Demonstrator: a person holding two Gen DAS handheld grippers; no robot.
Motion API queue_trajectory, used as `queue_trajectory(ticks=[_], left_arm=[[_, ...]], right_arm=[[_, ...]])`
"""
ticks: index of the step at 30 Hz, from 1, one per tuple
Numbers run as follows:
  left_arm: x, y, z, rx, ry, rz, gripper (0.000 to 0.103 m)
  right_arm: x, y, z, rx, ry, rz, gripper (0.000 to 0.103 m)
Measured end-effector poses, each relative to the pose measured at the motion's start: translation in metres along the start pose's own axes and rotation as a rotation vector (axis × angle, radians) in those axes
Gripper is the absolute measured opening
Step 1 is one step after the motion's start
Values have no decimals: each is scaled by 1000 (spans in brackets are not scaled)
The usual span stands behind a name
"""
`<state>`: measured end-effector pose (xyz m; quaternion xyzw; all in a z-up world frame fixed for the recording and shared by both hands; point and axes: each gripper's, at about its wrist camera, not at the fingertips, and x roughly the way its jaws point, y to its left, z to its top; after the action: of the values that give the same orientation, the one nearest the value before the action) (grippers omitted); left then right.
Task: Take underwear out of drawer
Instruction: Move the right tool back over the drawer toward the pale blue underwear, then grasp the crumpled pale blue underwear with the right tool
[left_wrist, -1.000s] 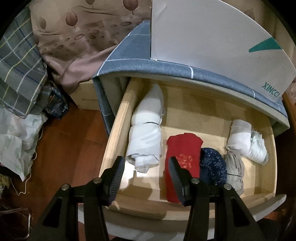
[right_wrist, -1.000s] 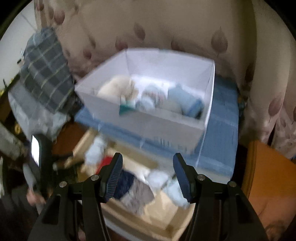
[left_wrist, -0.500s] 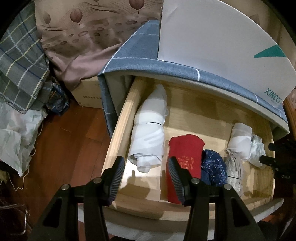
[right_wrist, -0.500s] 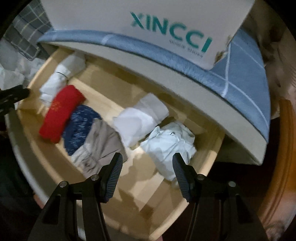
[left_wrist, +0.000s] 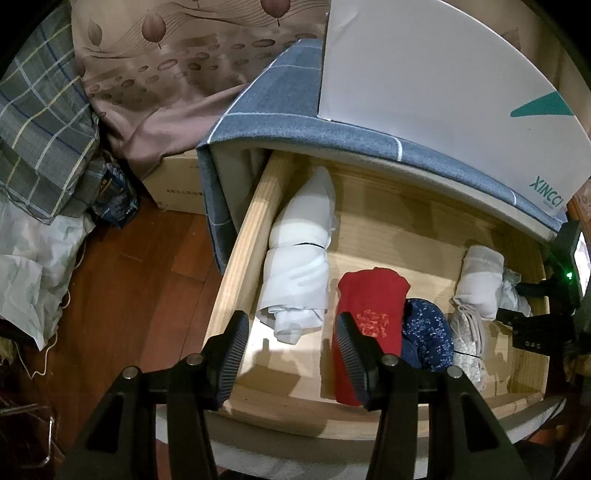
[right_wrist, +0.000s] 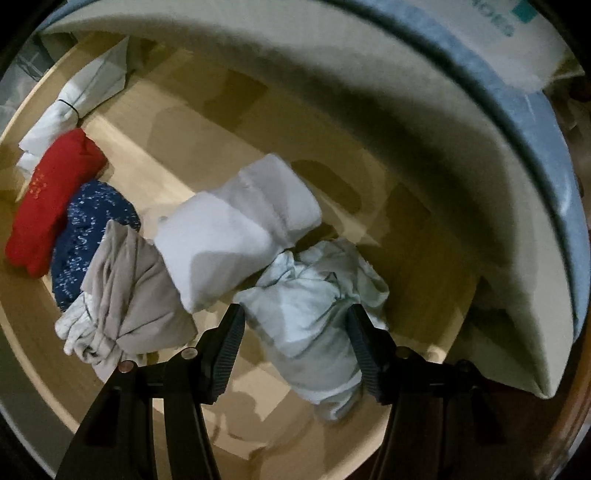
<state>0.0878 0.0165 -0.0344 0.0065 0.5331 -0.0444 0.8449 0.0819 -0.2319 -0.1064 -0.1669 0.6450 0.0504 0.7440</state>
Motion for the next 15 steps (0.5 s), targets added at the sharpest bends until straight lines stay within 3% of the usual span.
queue_trajectory(ticks=[9, 15], left_arm=[[0, 1, 0, 6, -2, 2, 51], [0, 2, 1, 4, -4, -1, 51]], right_arm=[[17, -3, 4, 59, 39, 25, 55], [15, 1, -3, 121, 89, 104, 55]])
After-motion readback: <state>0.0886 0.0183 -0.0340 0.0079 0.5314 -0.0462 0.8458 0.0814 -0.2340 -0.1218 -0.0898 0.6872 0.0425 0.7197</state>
